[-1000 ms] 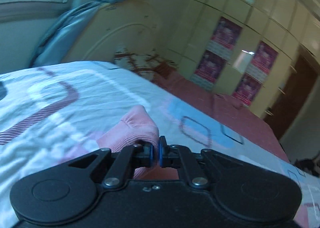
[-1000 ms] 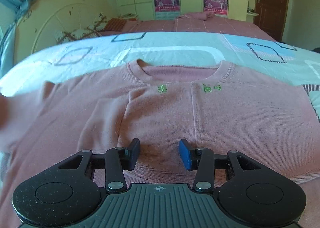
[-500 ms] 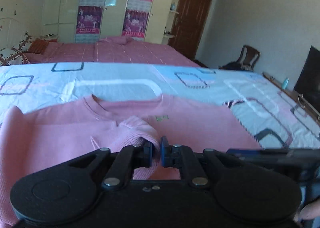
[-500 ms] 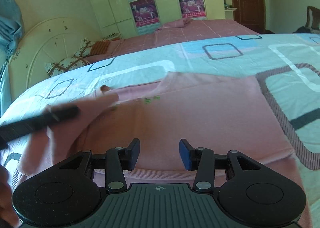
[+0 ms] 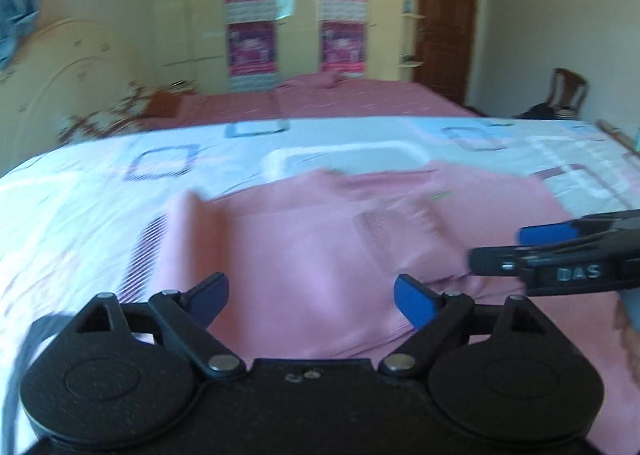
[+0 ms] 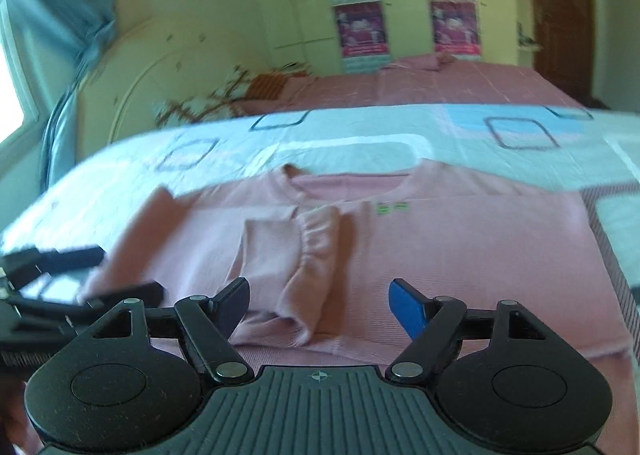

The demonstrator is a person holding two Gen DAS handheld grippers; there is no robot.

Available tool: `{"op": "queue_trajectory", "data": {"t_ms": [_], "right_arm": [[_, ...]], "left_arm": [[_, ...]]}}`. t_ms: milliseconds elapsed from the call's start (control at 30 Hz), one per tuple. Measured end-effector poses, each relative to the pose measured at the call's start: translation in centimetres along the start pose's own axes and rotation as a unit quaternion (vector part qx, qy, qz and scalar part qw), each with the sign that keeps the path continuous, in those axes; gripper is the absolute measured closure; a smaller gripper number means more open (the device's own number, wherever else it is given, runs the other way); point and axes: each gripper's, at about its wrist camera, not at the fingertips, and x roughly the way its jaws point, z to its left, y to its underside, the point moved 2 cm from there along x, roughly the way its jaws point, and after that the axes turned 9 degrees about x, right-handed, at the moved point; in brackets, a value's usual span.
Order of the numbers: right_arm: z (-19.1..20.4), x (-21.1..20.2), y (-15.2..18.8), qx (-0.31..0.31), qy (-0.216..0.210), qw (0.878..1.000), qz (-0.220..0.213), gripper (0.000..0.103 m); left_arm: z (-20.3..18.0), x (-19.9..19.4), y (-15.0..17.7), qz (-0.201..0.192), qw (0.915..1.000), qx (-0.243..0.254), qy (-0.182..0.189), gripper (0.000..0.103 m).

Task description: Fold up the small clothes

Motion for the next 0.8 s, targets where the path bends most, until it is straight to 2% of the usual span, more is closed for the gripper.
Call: {"op": "queue_trajectory", "data": {"t_ms": [67, 100, 133, 200, 300, 400, 433, 467, 533, 600, 667, 733, 800], "right_arm": [[1.0, 0.9, 1.0, -0.03, 0.005, 0.999, 0.011, 0.026], [1.3, 1.5, 1.6, -0.048, 0.014, 0.999, 0.015, 0.03], [1.5, 2.2, 2.0, -0.063, 0.023, 0.998, 0.018, 0.043], [1.8, 3.4, 2.4, -0.077, 0.035, 0.996, 0.026, 0.053], [2.0, 4.7, 2.2, -0.083, 0.047, 0.995, 0.022, 0.053], [2.4, 5.8, 1.3, -0.073, 0.041, 0.996, 0.024, 0.054], [2.4, 6.0, 1.1, -0.067, 0.039, 0.997, 0.027, 0.07], [2.3, 6.1, 0.7, -0.055, 0.034, 0.997, 0.029, 0.082], [1.7, 5.6, -0.2, -0.022, 0.027, 0.999, 0.022, 0.086], [0.4, 4.2, -1.5, 0.032, 0.017, 0.999, 0.003, 0.088], [-1.6, 2.5, -2.7, 0.091, 0.009, 0.996, -0.016, 0.089], [-3.8, 1.0, -3.2, 0.145, 0.009, 0.989, -0.029, 0.089], [-6.0, 0.3, -2.7, 0.188, 0.021, 0.982, -0.024, 0.089]], "left_arm": [[2.0, -0.1, 1.5, 0.02, 0.9992, -0.01, -0.033, 0.016], [3.0, -0.1, 2.4, 0.03, 0.9982, -0.016, -0.049, 0.016], [3.8, -0.2, 3.1, 0.039, 0.9972, -0.022, -0.059, 0.016], [4.9, -0.1, 4.2, 0.053, 0.995, -0.029, -0.079, 0.017], [5.5, 0.6, 5.0, 0.065, 0.9927, -0.026, -0.099, 0.018], [5.5, 1.8, 4.8, 0.066, 0.9923, -0.02, -0.103, 0.019], [5.4, 2.2, 4.6, 0.064, 0.9924, -0.018, -0.103, 0.02], [5.3, 2.5, 4.6, 0.06, 0.9925, -0.015, -0.105, 0.023], [5.1, 3.0, 4.2, 0.054, 0.9923, -0.001, -0.111, 0.035], [4.9, 3.3, 4.0, 0.049, 0.9911, 0.006, -0.123, 0.066], [5.4, 3.6, 4.0, 0.051, 0.9895, -0.009, -0.135, 0.086], [5.9, 3.6, 4.2, 0.053, 0.9897, -0.039, -0.127, 0.087], [5.4, 3.5, 4.3, 0.055, 0.9897, -0.029, -0.129, 0.092]]}}
